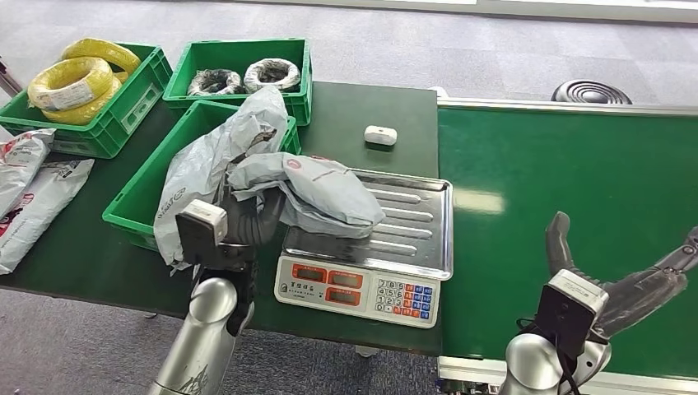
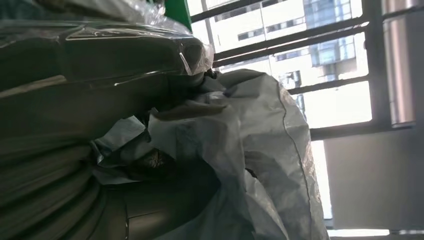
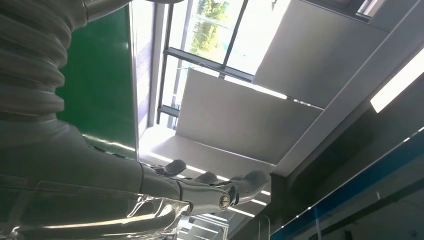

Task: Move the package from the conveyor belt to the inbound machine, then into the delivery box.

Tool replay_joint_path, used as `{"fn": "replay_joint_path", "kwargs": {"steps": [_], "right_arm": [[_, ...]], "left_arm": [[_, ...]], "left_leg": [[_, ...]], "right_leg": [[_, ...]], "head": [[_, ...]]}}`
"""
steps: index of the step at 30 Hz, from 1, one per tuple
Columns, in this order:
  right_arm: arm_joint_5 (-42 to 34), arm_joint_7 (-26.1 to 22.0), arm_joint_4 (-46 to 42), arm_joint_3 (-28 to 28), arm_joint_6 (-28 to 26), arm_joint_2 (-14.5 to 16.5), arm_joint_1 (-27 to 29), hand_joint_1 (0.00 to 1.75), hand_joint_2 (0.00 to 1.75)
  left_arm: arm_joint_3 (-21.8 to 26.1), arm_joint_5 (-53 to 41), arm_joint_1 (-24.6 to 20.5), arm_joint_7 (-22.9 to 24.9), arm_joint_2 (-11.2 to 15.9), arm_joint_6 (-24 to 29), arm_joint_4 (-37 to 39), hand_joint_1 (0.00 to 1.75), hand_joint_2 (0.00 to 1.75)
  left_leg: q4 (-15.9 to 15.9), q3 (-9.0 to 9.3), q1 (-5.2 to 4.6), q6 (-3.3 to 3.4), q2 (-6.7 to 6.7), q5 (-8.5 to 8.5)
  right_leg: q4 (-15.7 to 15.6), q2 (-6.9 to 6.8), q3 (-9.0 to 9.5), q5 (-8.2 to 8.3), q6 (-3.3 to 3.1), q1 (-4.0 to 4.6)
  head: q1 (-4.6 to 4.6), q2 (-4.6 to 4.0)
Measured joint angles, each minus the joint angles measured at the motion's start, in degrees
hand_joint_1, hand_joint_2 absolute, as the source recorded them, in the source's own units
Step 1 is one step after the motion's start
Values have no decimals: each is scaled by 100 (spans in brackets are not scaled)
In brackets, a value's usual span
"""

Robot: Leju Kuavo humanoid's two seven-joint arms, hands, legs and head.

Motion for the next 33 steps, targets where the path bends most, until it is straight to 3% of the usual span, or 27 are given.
{"fn": "replay_joint_path", "kwargs": {"steps": [7, 14, 24, 33], "right_arm": [[-114, -152, -124, -66, 0, 0, 122, 0, 175], [-148, -182, -103, -32, 0, 2, 87, 0, 175], [-192, -179, 101, 94, 0, 2, -38, 0, 175], [-145, -121, 161, 137, 0, 2, -72, 0, 175]], "left_arm": [[262, -151, 260, -161, 93, 880, -1348, 175, 175], [667, -347, -52, 152, 215, 1492, -1922, 175, 175], [1347, -1516, -1663, 1140, 543, 2389, -1183, 175, 175], [1679, -2273, -2324, 1453, 683, 2798, -298, 175, 175]], "left_leg": [[0, -3, 1, 0, 0, 0], [0, -2, 2, 0, -2, 5], [1, -1, 2, 0, -1, 8], [1, -5, 2, 0, -1, 7]], "right_leg": [[0, 0, -4, 0, 0, 1], [1, 0, -1, 1, -1, 4], [3, 0, -1, 2, -1, 4], [3, 0, -5, 2, -1, 4]], "head": [[-2, 0], [0, 0], [-1, 0], [-1, 0]]}}
